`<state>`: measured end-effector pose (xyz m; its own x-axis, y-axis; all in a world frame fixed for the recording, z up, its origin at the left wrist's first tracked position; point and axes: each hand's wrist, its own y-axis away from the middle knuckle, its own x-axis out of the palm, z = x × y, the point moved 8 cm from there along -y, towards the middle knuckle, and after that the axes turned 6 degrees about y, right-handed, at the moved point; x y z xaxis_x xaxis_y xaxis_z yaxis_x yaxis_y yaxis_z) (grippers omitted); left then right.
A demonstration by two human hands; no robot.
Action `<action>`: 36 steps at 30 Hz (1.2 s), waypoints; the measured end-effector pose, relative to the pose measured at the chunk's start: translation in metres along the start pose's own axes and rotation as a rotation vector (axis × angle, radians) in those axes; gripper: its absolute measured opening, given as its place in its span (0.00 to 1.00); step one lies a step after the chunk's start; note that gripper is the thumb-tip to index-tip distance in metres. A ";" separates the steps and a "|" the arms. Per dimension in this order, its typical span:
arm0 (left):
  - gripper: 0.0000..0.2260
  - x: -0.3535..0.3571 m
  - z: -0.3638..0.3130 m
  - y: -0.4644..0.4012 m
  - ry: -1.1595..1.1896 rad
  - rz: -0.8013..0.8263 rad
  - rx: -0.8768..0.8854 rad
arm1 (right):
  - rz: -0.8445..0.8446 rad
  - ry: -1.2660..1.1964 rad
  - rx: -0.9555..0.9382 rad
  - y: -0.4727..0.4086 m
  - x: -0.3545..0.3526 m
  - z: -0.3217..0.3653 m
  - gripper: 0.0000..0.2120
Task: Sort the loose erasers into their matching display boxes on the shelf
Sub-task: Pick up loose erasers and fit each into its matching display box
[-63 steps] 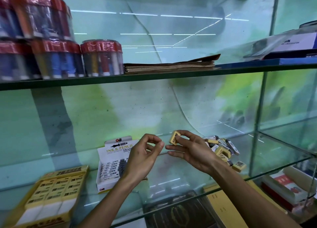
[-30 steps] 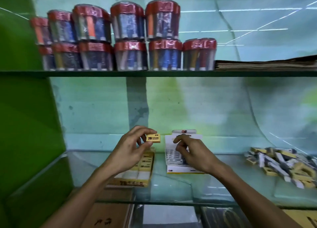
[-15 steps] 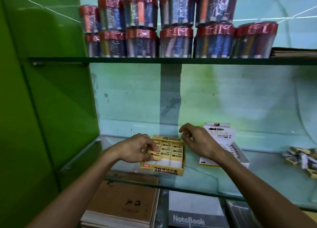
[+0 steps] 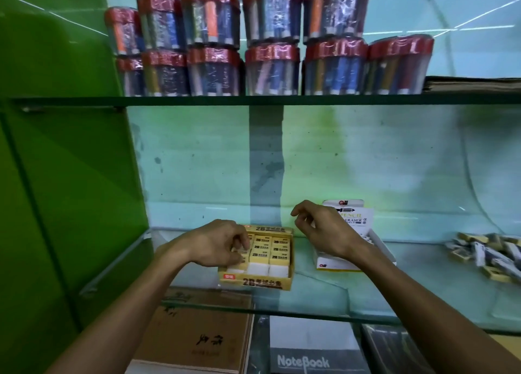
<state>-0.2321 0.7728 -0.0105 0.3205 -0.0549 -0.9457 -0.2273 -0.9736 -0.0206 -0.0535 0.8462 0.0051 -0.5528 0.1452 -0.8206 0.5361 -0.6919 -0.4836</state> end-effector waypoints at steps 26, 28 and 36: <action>0.03 0.083 -0.256 -0.107 0.570 -0.256 0.495 | -0.173 0.287 0.627 0.150 -0.168 -0.236 0.14; 0.02 0.090 -0.265 -0.112 0.568 -0.238 0.500 | -0.143 0.326 0.702 0.153 -0.170 -0.253 0.18; 0.03 0.091 -0.273 -0.118 0.553 -0.245 0.506 | -0.009 0.517 0.762 0.139 -0.158 -0.255 0.19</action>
<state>0.0751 0.8220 -0.0057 0.7966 -0.0832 -0.5987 -0.4390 -0.7605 -0.4784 0.2709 0.9076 -0.0097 -0.1028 0.3241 -0.9404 -0.1335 -0.9414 -0.3098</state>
